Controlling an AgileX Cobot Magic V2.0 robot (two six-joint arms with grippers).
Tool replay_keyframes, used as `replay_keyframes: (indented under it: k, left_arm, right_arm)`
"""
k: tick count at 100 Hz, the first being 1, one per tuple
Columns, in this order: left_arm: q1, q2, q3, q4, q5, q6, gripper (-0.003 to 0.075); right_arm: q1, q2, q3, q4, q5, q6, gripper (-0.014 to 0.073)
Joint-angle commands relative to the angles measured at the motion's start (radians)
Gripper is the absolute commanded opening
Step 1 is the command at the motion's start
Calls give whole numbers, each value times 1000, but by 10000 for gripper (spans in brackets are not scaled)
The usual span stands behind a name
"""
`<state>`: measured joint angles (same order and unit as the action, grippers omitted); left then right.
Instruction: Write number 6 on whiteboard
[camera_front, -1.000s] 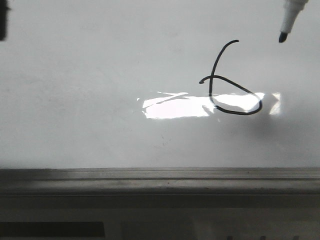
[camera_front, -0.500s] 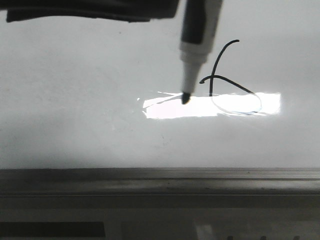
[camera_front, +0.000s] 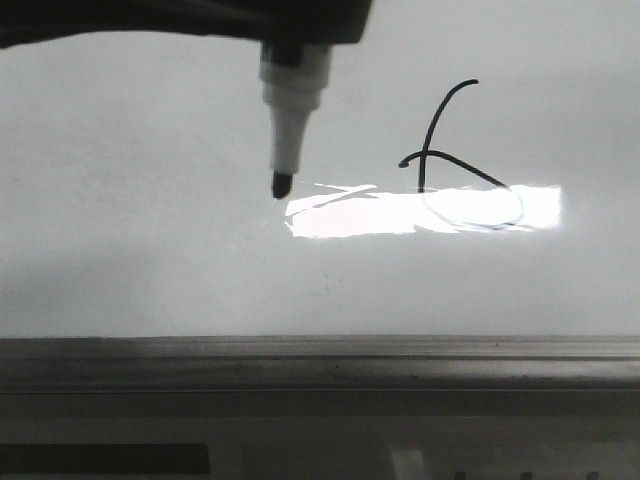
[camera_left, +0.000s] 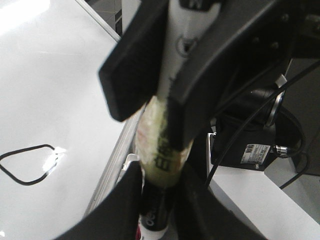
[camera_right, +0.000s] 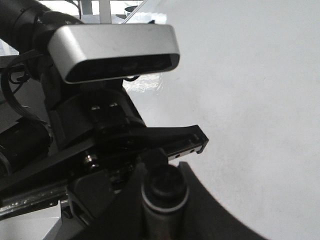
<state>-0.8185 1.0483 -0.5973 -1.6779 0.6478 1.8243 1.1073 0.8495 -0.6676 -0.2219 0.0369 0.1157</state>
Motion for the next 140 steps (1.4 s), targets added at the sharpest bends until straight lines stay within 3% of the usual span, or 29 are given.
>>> replay_keyframes:
  k: [1,8,39,45,63,72,91,98,105,116,140]
  left_arm:
    - [-2,-8,-34,-39,43,-1,33]
    - [-2,-8,-34,-44,43,-1,-22]
    - [-2,-8,-34,-45,50,0,-20]
    - [-2,-8,-34,-45,50,0,-20]
    - [3,-8,-34,-36,34,-63,-20]
    - [3,-8,-25,-23,-31,-134,-20]
    - [3,-8,11,-11,-306,-381,-20]
    - [3,-8,19,-11,-417,-502,-20]
    - [3,-8,21,-11,-471,-554,-20]
    - [3,-8,21,-57,-527,-556,-20]
    - [3,-8,21,-98,-632,-556,-21]
  right_arm:
    - [3,-1,-37,-13,-84,-2,-64]
    - [3,-1,-37,-13,-77,-2,-64]
    - [3,0,-37,-13,-47,-2,-36]
    - [3,0,-37,-13,-16,-2,48]
    - [3,-25,-37,-16,59,-2,433]
    - [1,-65,-37,-26,58,-2,510]
    - [-39,-165,-37,-28,90,-2,506]
    - [-48,-198,-37,-28,120,-2,439]
    - [-48,-218,-37,-28,148,-2,276]
    - [-48,-232,-37,-28,173,-2,-76]
    - [-48,-232,-37,-26,173,-2,-64]
